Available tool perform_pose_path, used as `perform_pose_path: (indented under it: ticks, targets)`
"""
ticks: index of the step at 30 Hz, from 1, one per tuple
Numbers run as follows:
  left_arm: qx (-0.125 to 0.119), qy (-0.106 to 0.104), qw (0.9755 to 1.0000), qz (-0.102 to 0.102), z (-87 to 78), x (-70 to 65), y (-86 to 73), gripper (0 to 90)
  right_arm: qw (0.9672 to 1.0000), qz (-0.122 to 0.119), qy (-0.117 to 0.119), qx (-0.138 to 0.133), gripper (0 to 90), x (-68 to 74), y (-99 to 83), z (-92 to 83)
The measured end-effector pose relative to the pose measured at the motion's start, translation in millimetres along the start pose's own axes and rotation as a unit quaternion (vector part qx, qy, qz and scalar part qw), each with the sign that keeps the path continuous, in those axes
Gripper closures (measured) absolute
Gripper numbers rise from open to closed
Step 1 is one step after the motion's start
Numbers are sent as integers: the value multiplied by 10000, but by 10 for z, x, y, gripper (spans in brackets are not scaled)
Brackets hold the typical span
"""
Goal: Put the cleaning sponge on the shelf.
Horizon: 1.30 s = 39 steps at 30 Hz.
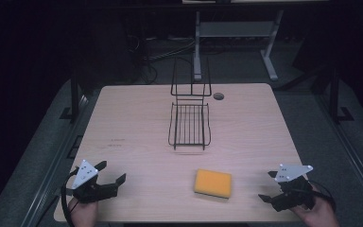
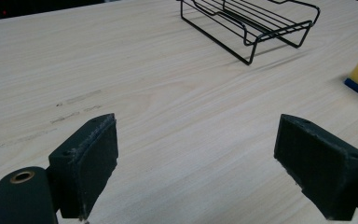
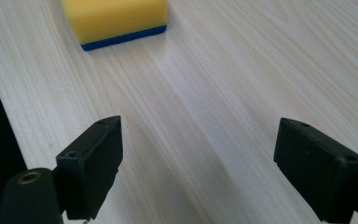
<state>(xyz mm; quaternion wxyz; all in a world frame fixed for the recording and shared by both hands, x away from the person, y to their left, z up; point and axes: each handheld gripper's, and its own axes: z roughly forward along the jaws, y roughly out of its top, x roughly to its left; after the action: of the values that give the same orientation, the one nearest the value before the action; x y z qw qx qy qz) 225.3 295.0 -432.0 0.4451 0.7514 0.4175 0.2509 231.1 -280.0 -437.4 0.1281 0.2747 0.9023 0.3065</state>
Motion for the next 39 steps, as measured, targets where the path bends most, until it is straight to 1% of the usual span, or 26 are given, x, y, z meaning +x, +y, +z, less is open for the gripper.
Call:
perform_pose_path:
  ticks: [3,4,6,9,11,12,14,16,19,21,23,25,27,28,29,30,31,32,37,39]
  targets:
    - [12,6,10000,-7,2,4,-3,128,10000,-7,6,7,152,0,4,8]
    - [-6,14,10000,-50,-1,7,-4,128,10000,-14,28,22,152,-4,12,18]
    - [-18,15,10000,-55,-3,9,-5,128,10000,-7,40,37,152,-3,18,22]
    - [6,-9,10000,-46,4,16,-12,128,9998,-88,80,156,152,24,71,25]
    - [-3,-23,10000,-53,6,18,-14,128,9998,-101,98,170,152,29,93,22]
    - [3,-23,10000,-31,5,16,-19,128,9996,-184,126,198,152,40,143,19]
    - [4,-18,10000,-23,2,15,-20,128,9993,-241,157,219,152,47,191,20]
    - [-57,18,10000,-54,-30,22,-20,128,9990,-340,179,212,152,62,253,23]
    - [-69,46,9999,-68,-48,32,-22,128,9987,-411,219,215,152,73,304,36]
    - [-89,59,9999,-108,-49,47,-26,128,9980,-502,292,254,152,82,380,65]
    - [-85,72,9999,-117,-42,51,-28,128,9978,-516,310,274,152,87,405,76]
    - [-55,66,9999,-113,-25,58,-30,128,9972,-564,377,320,152,92,458,101]
    - [-34,46,9999,-97,-13,57,-28,128,9963,-587,475,409,152,103,536,139]
    - [-34,43,10000,-81,-14,53,-27,128,9956,-662,507,436,152,104,569,155]
    - [-34,43,10000,-81,-14,53,-27,128,9956,-662,507,436,152,104,569,155]
    - [-53,30,10000,-71,-17,46,-24,128,9945,-732,578,475,152,116,618,180]
    - [-53,30,10000,-71,-17,46,-24,128,9945,-732,578,475,152,116,618,180]
    - [-54,31,10000,-58,-20,44,-23,128,9938,-790,612,497,152,124,660,196]
    - [-60,30,10000,-53,-25,45,-22,128,9929,-838,674,507,152,138,735,215]
    - [-65,33,10000,-64,-27,47,-23,128,9919,-906,721,515,152,149,795,237]
